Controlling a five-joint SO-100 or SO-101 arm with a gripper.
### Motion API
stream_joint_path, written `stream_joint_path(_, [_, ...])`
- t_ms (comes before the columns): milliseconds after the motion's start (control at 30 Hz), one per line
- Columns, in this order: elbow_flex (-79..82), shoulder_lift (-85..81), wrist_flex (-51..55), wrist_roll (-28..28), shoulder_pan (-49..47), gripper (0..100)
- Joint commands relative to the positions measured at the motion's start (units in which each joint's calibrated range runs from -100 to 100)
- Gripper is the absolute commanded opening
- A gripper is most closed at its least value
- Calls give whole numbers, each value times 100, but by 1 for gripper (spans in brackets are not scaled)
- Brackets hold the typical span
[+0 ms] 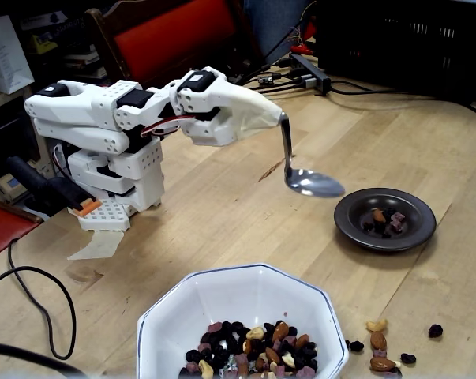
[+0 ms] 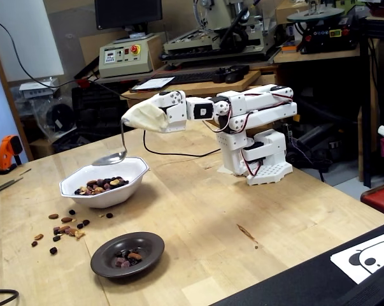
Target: Use spoon to transfer food from the white bowl to brown plate
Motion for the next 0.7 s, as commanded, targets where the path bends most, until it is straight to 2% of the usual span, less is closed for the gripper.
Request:
stream_joint_path(0, [-16,-44,527,15,11,4])
stream_joint_path(667, [1,-44,2408,-24,3,4])
